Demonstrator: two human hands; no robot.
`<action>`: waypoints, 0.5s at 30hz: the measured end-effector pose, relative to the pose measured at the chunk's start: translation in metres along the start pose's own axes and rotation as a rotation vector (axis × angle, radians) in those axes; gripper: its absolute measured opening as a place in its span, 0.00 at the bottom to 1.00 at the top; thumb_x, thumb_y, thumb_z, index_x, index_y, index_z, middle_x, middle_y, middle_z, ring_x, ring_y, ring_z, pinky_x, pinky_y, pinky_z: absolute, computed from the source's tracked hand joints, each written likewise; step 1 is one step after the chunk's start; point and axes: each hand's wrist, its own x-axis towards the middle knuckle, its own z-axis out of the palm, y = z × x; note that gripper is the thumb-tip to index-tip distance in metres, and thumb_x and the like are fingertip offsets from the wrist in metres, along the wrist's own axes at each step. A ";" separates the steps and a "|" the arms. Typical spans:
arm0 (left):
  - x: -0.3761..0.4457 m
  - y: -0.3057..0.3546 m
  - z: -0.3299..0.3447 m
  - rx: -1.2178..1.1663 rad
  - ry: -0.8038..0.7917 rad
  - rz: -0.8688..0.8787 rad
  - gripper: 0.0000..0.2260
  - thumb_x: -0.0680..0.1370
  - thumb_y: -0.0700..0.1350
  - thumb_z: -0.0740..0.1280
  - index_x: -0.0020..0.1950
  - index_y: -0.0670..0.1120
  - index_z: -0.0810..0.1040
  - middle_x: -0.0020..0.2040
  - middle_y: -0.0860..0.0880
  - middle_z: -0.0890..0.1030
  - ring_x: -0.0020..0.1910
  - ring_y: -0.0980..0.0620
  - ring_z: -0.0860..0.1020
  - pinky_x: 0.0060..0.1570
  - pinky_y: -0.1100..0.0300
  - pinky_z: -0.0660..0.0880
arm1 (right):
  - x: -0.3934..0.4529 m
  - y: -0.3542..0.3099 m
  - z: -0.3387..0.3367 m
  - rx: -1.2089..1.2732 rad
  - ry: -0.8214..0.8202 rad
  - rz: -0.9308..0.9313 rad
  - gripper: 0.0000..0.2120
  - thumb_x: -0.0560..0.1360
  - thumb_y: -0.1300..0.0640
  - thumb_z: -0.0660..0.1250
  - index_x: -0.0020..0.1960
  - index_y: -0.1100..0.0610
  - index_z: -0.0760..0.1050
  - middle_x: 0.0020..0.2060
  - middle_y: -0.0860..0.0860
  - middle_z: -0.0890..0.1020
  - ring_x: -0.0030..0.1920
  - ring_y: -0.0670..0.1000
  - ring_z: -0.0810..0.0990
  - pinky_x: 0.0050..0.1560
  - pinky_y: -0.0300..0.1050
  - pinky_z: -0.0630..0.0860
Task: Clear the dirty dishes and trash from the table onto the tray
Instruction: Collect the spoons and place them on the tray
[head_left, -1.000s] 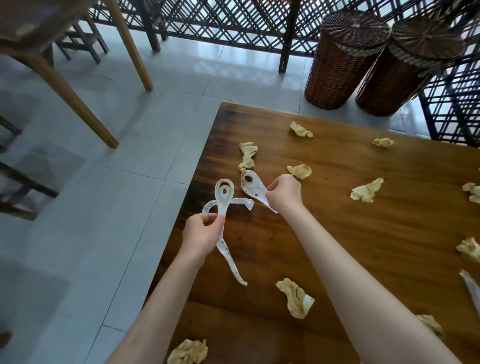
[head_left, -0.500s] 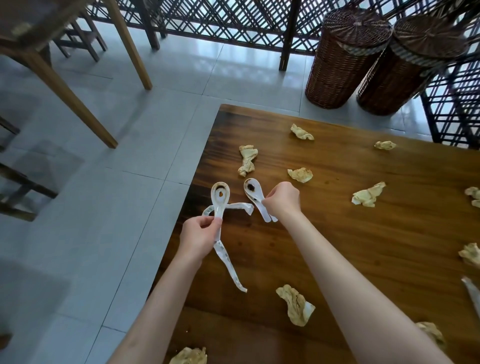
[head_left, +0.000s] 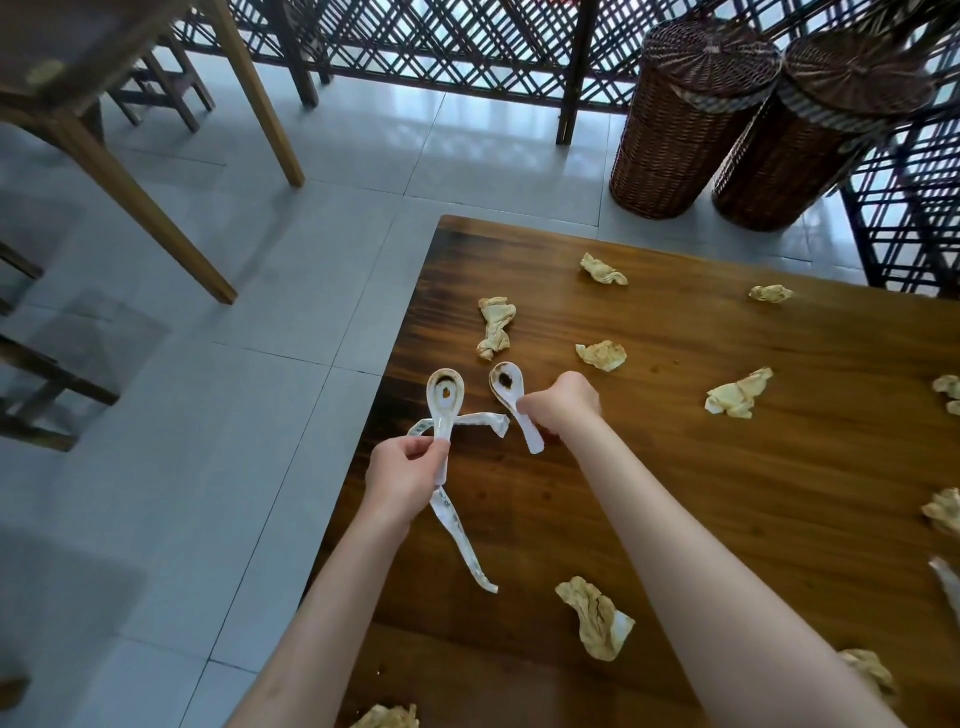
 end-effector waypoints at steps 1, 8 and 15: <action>0.000 0.000 0.000 -0.001 0.002 0.001 0.13 0.77 0.48 0.66 0.59 0.44 0.77 0.43 0.53 0.76 0.46 0.53 0.74 0.46 0.58 0.73 | 0.000 0.000 0.000 -0.011 -0.015 -0.001 0.11 0.70 0.56 0.71 0.46 0.57 0.71 0.38 0.52 0.76 0.35 0.49 0.75 0.27 0.40 0.69; 0.000 0.002 0.000 -0.002 0.000 0.004 0.13 0.77 0.49 0.66 0.59 0.44 0.77 0.47 0.50 0.77 0.49 0.51 0.74 0.47 0.57 0.73 | -0.001 0.002 0.004 0.066 -0.111 -0.010 0.10 0.73 0.59 0.68 0.53 0.60 0.73 0.47 0.55 0.77 0.41 0.53 0.78 0.31 0.43 0.78; 0.001 0.001 0.000 0.010 0.008 0.008 0.14 0.77 0.49 0.66 0.60 0.43 0.77 0.49 0.48 0.78 0.50 0.49 0.76 0.51 0.54 0.75 | -0.006 0.002 0.006 0.174 -0.185 0.012 0.16 0.73 0.54 0.69 0.55 0.59 0.69 0.50 0.54 0.76 0.47 0.55 0.79 0.30 0.44 0.78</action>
